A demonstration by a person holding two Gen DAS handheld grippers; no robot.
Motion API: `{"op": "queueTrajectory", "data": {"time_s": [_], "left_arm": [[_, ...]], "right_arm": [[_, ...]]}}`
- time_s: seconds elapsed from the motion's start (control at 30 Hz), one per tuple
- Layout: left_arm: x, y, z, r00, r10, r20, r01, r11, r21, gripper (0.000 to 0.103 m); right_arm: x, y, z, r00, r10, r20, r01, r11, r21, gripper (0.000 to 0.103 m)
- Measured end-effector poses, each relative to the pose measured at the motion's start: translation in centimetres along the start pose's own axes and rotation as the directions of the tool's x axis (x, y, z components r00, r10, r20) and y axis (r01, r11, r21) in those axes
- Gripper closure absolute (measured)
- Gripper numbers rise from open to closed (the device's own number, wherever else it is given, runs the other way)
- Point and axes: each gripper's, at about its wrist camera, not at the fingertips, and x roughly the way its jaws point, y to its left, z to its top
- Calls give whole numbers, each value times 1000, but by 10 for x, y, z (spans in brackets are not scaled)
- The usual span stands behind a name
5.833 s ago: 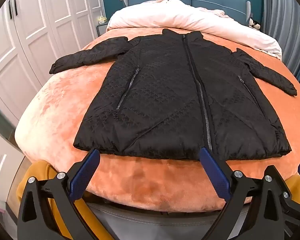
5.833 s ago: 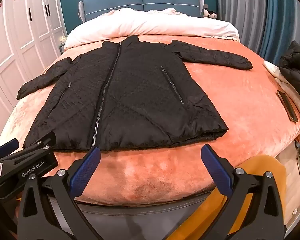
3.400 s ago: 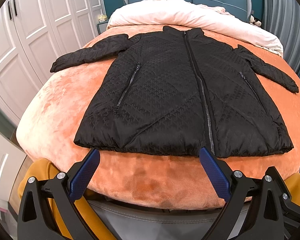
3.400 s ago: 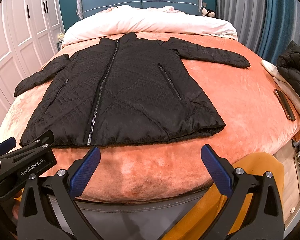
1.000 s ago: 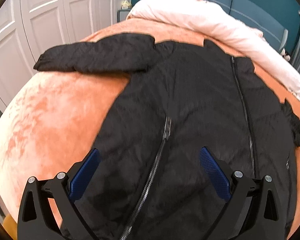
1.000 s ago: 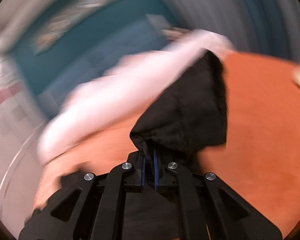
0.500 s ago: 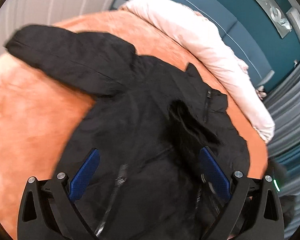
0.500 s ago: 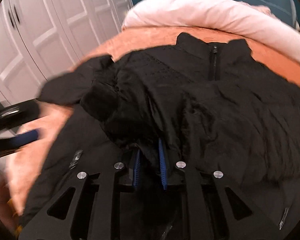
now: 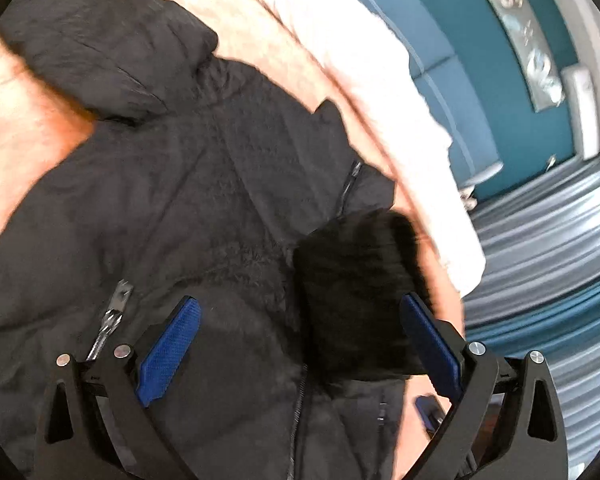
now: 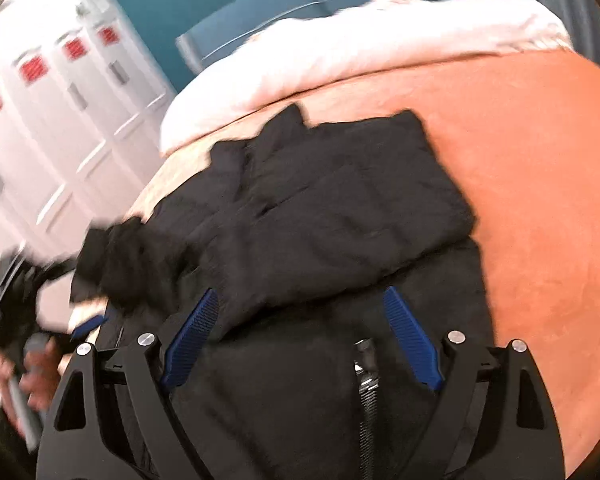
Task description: Fold large clothes
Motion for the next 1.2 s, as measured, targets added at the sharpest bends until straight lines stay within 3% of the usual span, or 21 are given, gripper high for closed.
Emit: {"op": "queueTrajectory", "data": {"time_s": [0.17,0.27,0.37,0.4,0.47,0.5,0.53,0.57,0.6,0.67,0.7,0.77,0.8,0.83,0.87,0.9,0.93,1.0,1.03,1.1,1.2], "left_arm": [[-9,4,-15,999,-36,4,36,999,-26,6],[23,-1,-23,999,-12,-39,11,1000,-20,6],[51,0,-17,996,60,-60,-60,998,3,9],[57,-3,-12,995,82,-51,-81,997,21,22],[60,-11,-2,996,81,-39,-78,994,79,54],[64,-18,10,997,69,-39,-64,990,128,76],[66,-24,21,998,60,-35,-53,985,162,91],[67,-31,33,998,52,-23,-47,979,196,100],[66,-44,49,998,55,6,-55,966,253,103],[67,-63,68,993,93,67,-111,931,348,103],[76,-71,77,984,149,94,-174,897,405,103],[91,-65,84,959,264,108,-284,859,426,102],[98,-54,85,946,315,83,-321,860,395,102],[99,-45,84,946,321,53,-318,878,357,102],[93,-37,81,954,299,28,-292,904,311,102],[85,-33,75,967,254,20,-250,929,274,96],[80,-33,69,972,232,27,-230,936,267,82],[78,-38,54,969,239,54,-244,924,294,64],[82,-41,50,969,243,50,-246,918,311,60],[97,-43,41,958,285,32,-277,890,364,60],[117,-34,43,928,363,86,-366,844,392,60]], "right_arm": [[18,-41,-2,1000,19,-14,-16,984,175,20],[26,-51,3,999,33,-13,-29,975,222,20],[32,-59,16,999,47,4,-46,960,275,20],[34,-63,21,999,52,15,-54,955,291,22],[45,-64,34,998,65,18,-67,946,318,45],[49,-64,37,998,65,8,-64,945,322,72],[52,-61,43,998,56,3,-54,948,315,100],[51,-56,50,998,58,20,-61,952,299,100],[44,-45,58,994,75,77,-93,961,262,100],[31,-23,66,985,81,154,-108,979,175,100],[35,-15,67,985,50,167,-71,989,126,100],[74,-24,58,998,-43,35,39,993,116,100],[95,-31,50,994,-91,-57,97,989,113,100],[105,-37,42,990,-102,-102,113,987,113,100],[103,-39,38,993,-82,-87,92,988,122,99],[96,-35,38,993,-80,-87,89,990,105,99],[90,-31,38,991,-95,-95,102,991,82,99],[74,-23,33,988,-125,-92,129,991,42,98],[64,-18,31,987,-145,-73,147,989,18,98],[34,-6,34,979,-201,34,203,978,-42,98],[18,13,63,970,-207,130,221,970,-101,98]]}}
